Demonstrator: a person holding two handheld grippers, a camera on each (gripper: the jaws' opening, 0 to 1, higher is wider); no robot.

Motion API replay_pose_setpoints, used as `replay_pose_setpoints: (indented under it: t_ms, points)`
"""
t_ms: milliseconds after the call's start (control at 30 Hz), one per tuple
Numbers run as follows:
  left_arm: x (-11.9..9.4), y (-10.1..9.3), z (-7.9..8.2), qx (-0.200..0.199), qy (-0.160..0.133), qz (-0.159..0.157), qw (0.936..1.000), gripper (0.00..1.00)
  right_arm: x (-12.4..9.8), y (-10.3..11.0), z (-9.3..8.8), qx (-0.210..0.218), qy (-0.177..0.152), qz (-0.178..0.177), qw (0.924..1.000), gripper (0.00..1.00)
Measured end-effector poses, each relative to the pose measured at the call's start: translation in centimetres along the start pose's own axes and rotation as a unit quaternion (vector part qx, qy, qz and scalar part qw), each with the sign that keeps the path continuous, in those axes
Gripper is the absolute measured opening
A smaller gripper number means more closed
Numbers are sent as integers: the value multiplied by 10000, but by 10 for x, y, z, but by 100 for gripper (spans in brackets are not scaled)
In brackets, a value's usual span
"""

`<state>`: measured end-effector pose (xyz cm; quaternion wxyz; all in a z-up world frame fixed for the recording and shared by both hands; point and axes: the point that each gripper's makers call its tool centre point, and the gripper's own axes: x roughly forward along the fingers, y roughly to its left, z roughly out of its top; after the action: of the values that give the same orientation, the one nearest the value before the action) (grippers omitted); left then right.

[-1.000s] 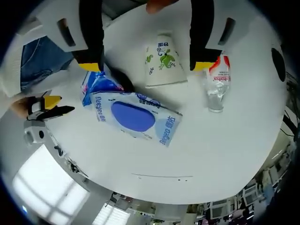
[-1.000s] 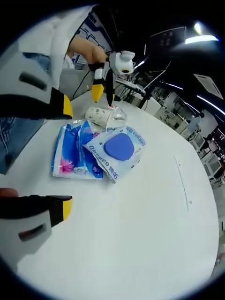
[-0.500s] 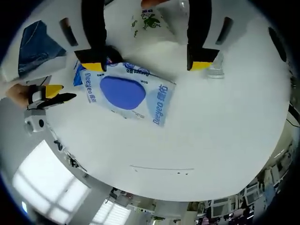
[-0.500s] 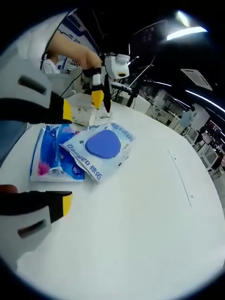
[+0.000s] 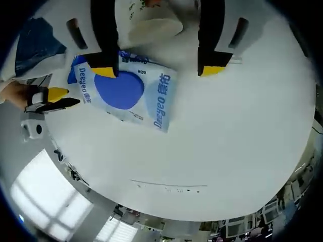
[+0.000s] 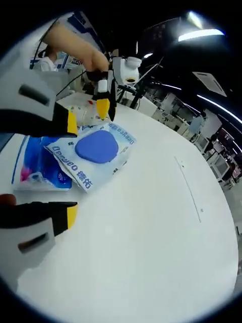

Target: Arrange the tabletop items into an orderly group along one side of the table until the central work area is clear of visible clutter.

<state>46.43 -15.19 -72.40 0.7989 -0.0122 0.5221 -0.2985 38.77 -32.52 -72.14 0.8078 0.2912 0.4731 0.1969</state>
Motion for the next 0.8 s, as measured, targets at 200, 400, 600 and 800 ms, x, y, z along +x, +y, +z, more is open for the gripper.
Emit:
replay_pose_setpoints:
  t_ms: [200,400,600,800]
  points:
    - [10,5,6,-133,-33,-29,9999,58,11,-2,0,158,89,-5,9998,49]
    - [18,9,3,-235,21,-1,9997,52,17,-6,-3,258,157,-58,9995,44]
    - [23,7,-1,-219,97,-19,9997,47,23,-15,-12,337,323,-182,9987,36]
    - [25,2,-1,-267,62,-124,9995,40,28,-14,-8,543,191,-97,9983,19]
